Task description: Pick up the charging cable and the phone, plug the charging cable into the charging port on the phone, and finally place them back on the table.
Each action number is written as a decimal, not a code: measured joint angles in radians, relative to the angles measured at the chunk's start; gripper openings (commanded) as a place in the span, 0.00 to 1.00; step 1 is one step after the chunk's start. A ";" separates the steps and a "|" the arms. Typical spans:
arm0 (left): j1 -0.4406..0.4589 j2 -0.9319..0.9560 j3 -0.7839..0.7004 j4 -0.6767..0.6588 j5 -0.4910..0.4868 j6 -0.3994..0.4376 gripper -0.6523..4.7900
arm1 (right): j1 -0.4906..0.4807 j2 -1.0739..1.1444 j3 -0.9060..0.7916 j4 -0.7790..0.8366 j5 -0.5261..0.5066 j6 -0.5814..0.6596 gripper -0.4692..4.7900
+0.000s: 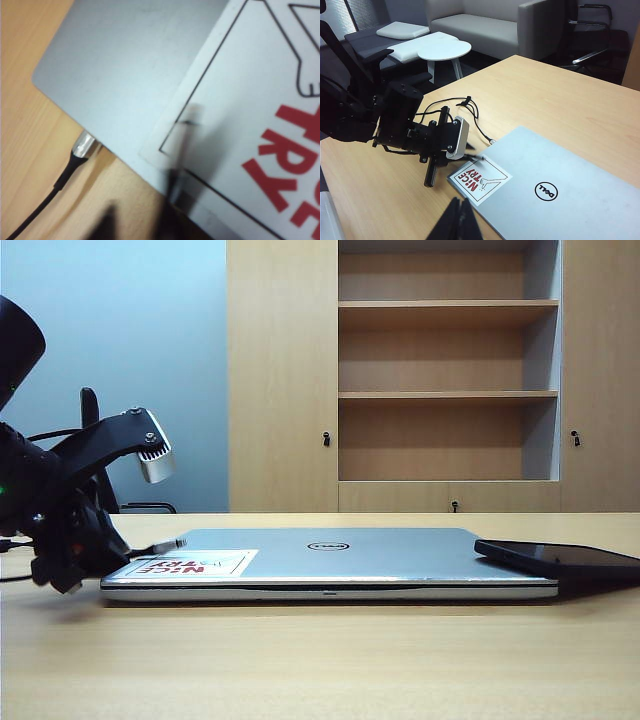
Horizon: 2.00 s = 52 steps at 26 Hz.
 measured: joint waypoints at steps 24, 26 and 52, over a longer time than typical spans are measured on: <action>-0.021 -0.401 0.000 -0.160 0.000 -0.956 0.11 | -0.001 0.006 0.000 -0.047 0.154 0.111 0.08; -0.033 -0.418 0.000 -0.209 0.000 -0.995 0.11 | -0.008 0.007 0.000 -0.053 0.163 0.114 0.08; -0.248 -0.425 -0.043 -0.363 0.004 -1.010 0.11 | -0.645 0.011 -0.189 -0.143 -0.259 0.343 0.08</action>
